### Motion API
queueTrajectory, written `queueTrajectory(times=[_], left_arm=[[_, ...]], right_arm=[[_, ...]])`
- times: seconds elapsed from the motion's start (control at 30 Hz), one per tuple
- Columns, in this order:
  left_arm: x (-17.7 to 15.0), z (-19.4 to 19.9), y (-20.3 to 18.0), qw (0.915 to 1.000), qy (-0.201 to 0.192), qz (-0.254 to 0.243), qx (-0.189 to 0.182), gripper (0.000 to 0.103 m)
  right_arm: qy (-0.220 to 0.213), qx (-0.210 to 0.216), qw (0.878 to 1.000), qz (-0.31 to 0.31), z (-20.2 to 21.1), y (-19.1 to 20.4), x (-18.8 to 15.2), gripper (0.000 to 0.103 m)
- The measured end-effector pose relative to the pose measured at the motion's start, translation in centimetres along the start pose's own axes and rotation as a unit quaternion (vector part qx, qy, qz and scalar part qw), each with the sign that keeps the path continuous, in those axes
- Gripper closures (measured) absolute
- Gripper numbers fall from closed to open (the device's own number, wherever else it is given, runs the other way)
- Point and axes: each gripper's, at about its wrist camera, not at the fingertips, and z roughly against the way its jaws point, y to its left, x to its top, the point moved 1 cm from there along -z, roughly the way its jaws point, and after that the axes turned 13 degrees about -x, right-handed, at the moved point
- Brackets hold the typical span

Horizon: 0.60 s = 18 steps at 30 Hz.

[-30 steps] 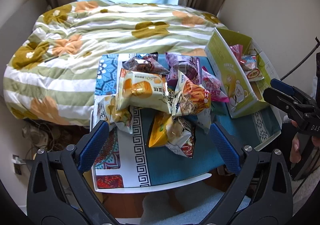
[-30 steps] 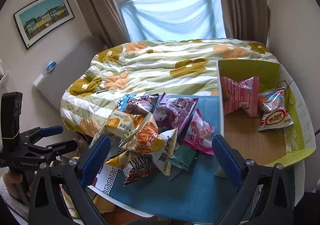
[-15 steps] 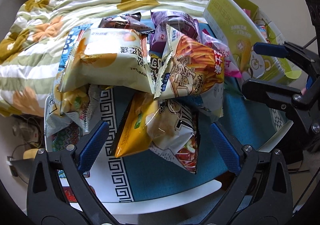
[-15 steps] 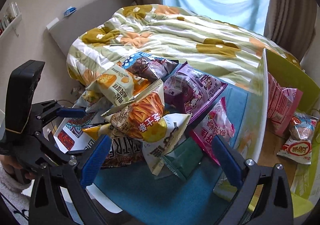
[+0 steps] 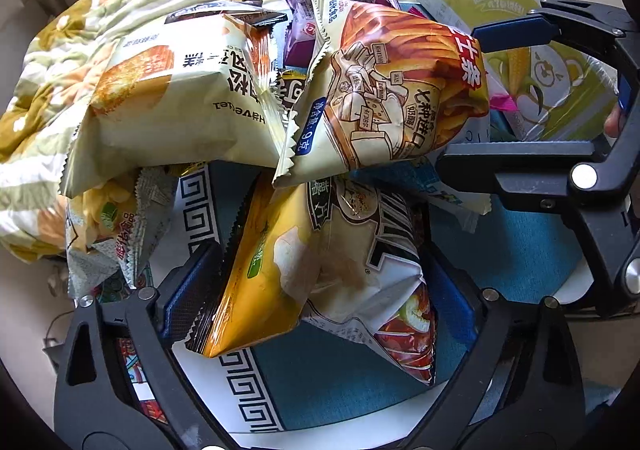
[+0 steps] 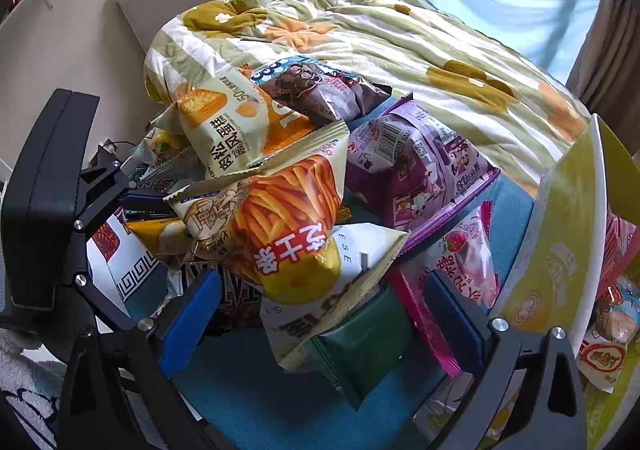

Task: Organize snacks
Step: 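Grasp the yellow chip bag with the left tool while the right tool grasps the orange fries bag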

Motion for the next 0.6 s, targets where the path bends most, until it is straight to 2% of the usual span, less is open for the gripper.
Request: queueTrajectory(times=[0.2, 0.37, 0.6], left_arm=[[-1.1, 0.2, 0.4, 0.9999, -0.003, 0.001, -0.01, 0.016], [-1.9, 0.7, 0.3, 0.9999, -0.003, 0.003, -0.015, 0.018], [-2.7, 1.4, 0.6, 0.9999, -0.001, 0.011, -0.01, 0.019]], right_arm=[[-0.004, 0.007, 0.999, 0.037, -1.1, 1.1, 0.5, 0.003], [-0.007, 0.009, 0.998, 0.066, -1.9, 2.1, 0.9, 0.01], [-0.016, 0.008, 0.998, 0.067, -2.4, 2.0, 1.3, 0.013]])
